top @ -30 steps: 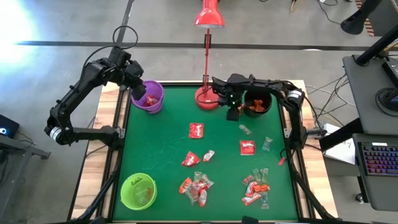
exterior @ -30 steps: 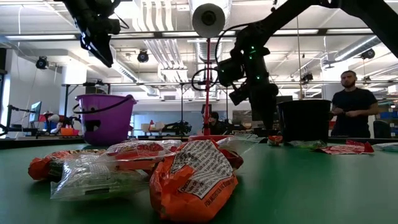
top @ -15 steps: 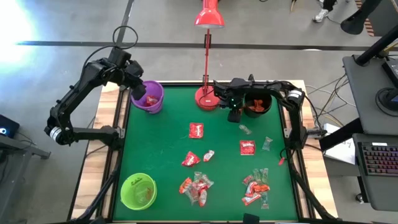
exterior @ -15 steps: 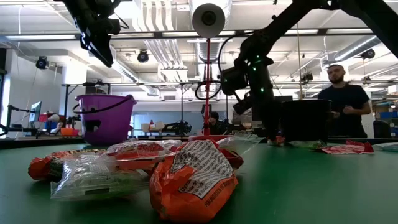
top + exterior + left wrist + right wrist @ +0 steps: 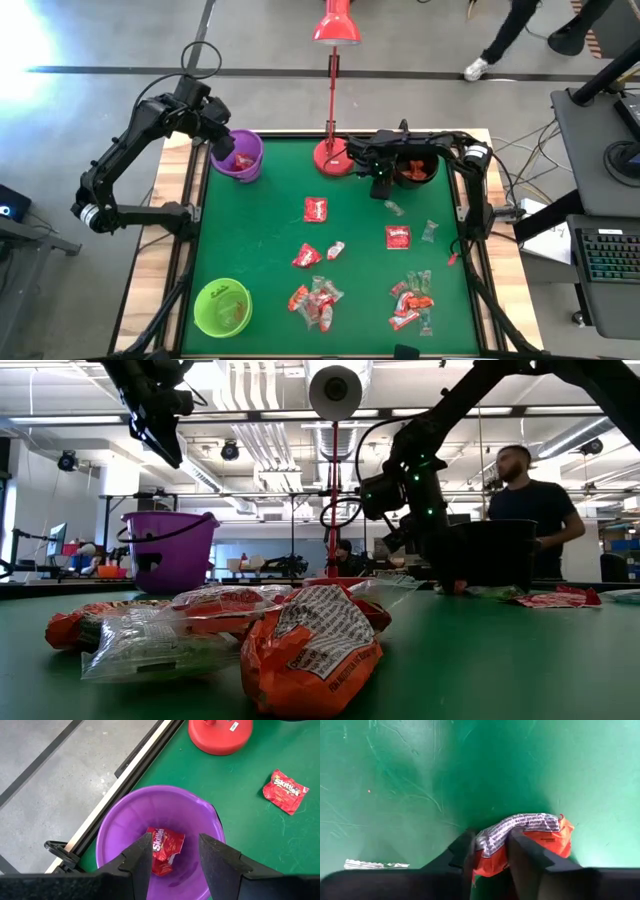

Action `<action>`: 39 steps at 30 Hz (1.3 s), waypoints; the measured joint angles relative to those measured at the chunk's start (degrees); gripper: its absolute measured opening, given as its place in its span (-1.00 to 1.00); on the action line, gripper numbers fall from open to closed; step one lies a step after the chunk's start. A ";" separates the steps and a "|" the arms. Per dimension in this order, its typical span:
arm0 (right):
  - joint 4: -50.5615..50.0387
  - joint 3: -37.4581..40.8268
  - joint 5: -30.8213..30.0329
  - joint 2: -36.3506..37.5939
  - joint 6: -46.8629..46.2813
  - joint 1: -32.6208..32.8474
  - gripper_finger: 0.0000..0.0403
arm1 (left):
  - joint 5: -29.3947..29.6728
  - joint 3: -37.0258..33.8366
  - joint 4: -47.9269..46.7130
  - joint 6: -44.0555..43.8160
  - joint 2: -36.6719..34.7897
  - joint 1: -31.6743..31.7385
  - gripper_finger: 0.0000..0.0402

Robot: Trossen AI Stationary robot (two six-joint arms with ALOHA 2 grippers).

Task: Sort candy
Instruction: Put the orange chocolate into the black bucket

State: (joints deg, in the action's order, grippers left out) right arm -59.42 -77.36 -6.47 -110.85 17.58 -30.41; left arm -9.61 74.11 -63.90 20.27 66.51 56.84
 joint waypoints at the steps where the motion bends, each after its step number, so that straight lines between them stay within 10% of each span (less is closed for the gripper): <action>1: -0.12 -0.22 0.01 -0.04 0.00 0.00 -0.60 | -0.02 0.00 0.00 -0.02 0.01 0.00 -0.30; 9: -0.50 -2.66 0.67 -0.28 -0.03 -0.02 -0.93 | 0.00 0.00 0.00 -0.02 0.01 -0.02 -0.30; 39: -30.65 -33.99 0.41 7.63 -24.10 -0.46 -0.94 | 0.09 0.00 -0.60 0.00 0.00 0.00 -0.30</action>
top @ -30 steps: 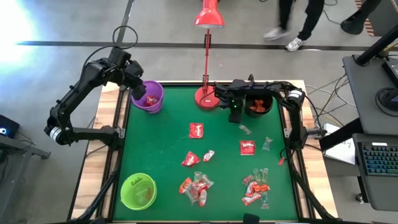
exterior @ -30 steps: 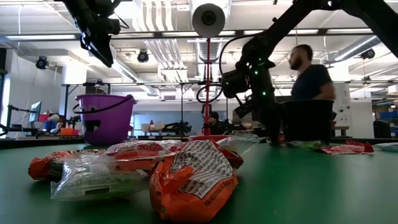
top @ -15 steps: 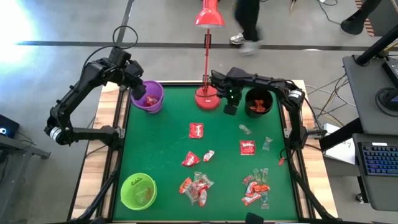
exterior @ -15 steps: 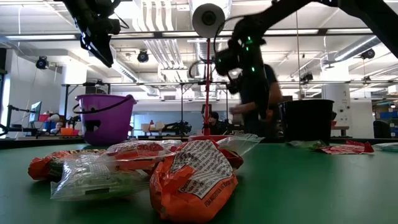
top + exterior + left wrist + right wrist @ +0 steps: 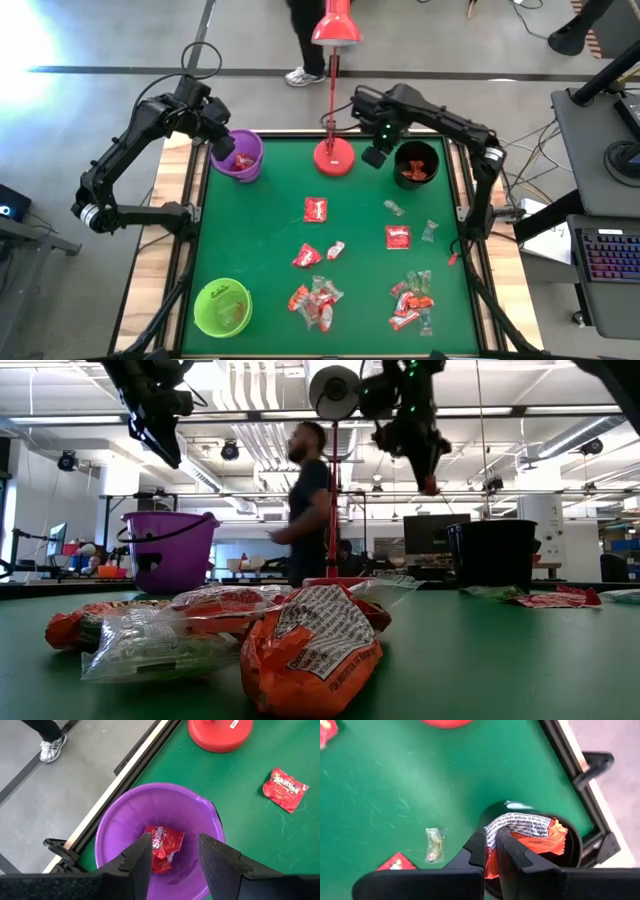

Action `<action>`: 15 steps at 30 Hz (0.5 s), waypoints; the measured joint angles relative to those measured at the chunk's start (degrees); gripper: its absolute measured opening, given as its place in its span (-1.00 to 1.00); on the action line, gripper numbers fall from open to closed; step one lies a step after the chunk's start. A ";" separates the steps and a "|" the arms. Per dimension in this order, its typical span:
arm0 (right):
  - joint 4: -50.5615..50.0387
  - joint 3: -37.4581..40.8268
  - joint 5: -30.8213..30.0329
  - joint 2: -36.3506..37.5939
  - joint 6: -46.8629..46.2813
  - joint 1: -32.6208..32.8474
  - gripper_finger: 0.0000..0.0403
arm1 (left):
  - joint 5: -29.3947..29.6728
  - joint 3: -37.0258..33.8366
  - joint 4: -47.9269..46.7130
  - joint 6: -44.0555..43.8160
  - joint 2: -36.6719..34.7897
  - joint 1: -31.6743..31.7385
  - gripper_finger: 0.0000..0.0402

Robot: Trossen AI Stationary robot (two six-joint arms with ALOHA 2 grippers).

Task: Sort candy
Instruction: Put the orange chocolate into the black bucket

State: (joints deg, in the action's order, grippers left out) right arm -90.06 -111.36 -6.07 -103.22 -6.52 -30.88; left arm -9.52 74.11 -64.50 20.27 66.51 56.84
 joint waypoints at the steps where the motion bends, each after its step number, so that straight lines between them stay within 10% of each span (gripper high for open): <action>1: 0.03 0.58 0.01 1.01 -1.14 -0.17 -0.94 | 0.00 0.00 0.01 0.03 -0.01 0.00 -0.30; 15: 0.23 18.98 -1.51 13.85 -11.70 -3.70 -0.94 | 0.04 0.00 -0.01 0.20 -0.01 0.00 -0.30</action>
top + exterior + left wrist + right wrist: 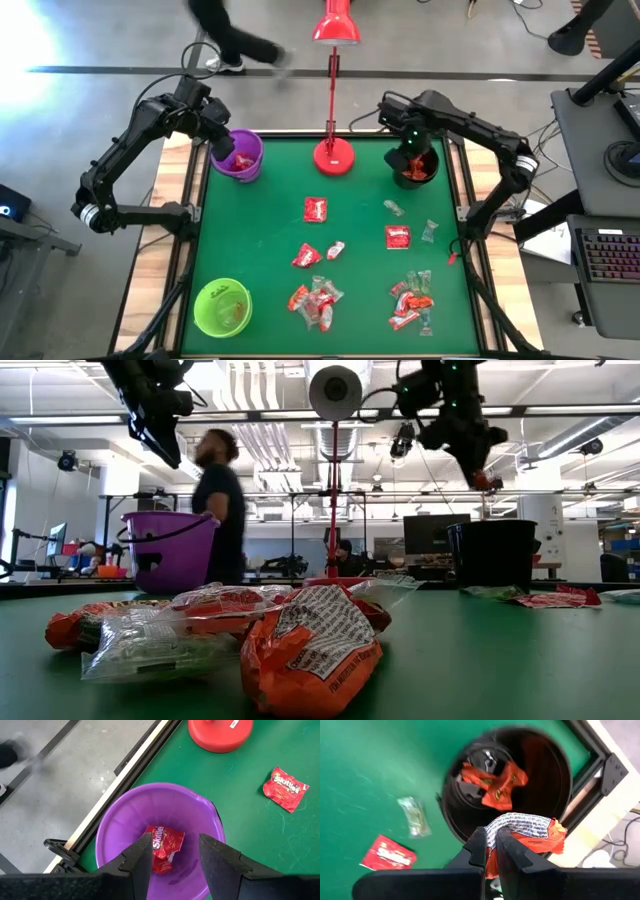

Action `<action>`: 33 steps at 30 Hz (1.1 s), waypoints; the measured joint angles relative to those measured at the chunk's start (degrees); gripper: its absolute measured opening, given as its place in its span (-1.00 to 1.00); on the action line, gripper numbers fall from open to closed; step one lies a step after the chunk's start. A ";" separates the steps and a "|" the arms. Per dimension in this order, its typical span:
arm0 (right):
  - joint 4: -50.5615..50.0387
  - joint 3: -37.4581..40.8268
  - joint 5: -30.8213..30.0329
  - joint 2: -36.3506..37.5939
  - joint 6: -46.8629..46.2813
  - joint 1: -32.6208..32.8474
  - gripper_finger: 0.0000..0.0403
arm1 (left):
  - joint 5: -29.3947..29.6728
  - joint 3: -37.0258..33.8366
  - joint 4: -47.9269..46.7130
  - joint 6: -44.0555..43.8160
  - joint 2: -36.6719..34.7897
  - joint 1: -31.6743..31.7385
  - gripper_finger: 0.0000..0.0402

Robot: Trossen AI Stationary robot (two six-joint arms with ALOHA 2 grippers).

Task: Sort candy
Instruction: Put the orange chocolate into the black bucket, then put the blue gummy into the light green bucket

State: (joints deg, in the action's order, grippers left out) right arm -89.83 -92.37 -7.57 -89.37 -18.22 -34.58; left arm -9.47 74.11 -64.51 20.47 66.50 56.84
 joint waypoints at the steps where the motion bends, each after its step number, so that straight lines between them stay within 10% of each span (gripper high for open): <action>1: 0.31 1.27 -0.05 0.30 0.71 -0.18 -0.94 | 0.00 0.00 -0.02 0.00 0.00 0.00 -0.30; 21: 1.97 5.48 -5.88 2.05 3.44 -1.06 -0.30 | 1.43 0.00 -0.04 -2.95 0.00 0.00 -0.30; 33: -0.23 5.46 9.53 9.21 -10.00 0.77 -0.33 | 11.91 0.00 0.00 -0.39 0.00 0.00 -0.30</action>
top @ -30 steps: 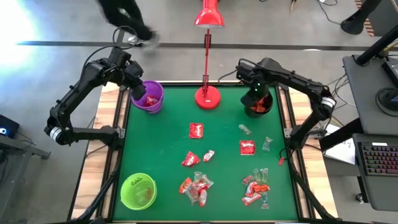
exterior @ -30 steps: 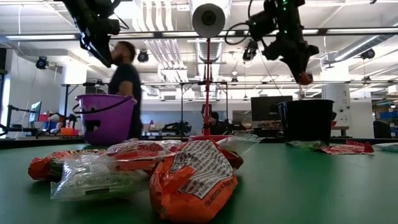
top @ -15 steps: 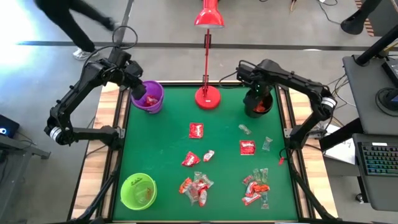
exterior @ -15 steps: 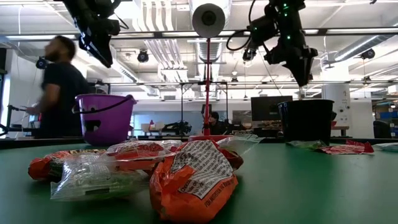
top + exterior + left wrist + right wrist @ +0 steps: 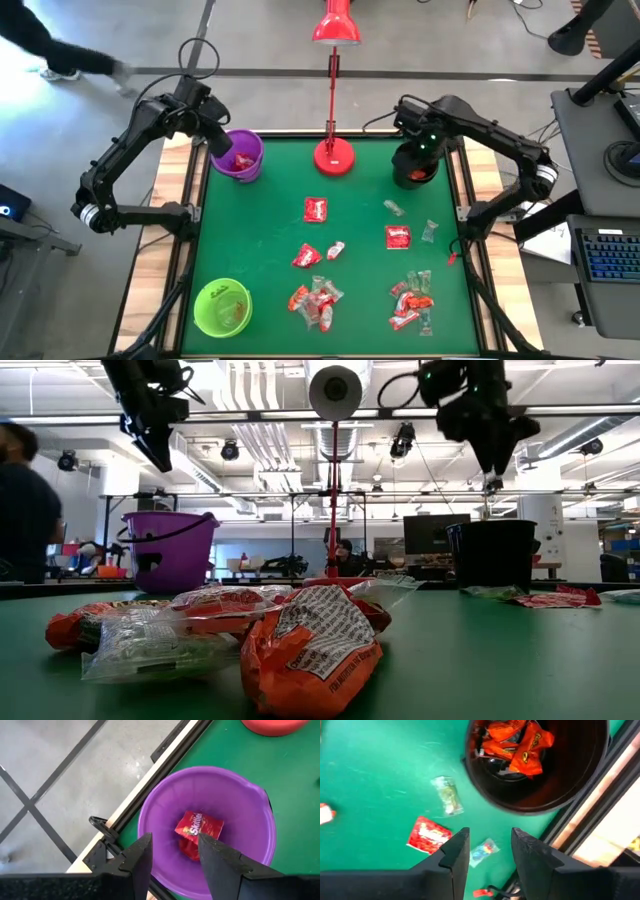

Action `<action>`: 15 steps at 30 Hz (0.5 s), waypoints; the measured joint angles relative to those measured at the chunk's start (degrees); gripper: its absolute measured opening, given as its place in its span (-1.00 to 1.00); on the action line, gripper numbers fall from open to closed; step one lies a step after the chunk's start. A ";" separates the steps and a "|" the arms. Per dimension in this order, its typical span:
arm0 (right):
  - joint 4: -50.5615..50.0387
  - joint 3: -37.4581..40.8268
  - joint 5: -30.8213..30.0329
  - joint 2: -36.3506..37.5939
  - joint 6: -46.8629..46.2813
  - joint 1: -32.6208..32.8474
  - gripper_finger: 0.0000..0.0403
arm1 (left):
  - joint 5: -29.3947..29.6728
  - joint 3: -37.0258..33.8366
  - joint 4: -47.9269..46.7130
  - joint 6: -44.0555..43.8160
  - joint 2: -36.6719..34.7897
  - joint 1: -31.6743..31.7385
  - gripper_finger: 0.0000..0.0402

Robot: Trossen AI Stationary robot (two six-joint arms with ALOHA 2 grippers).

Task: Sort candy
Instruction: Put the blue gummy into the light green bucket

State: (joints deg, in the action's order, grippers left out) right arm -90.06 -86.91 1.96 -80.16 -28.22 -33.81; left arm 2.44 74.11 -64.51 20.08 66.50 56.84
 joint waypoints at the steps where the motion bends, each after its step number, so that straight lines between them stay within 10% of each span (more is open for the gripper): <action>1: 0.02 0.00 0.00 0.95 -1.24 0.72 -0.34 | 0.00 0.00 0.00 0.26 0.00 0.00 -0.30; 15: 0.25 7.06 -5.62 9.76 -24.70 13.84 -0.44 | -0.02 0.00 -0.28 0.43 0.00 0.00 -0.30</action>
State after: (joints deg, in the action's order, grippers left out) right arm -89.81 -79.85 -3.66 -70.40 -52.93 -19.96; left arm 2.42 74.11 -64.79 20.51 66.50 56.84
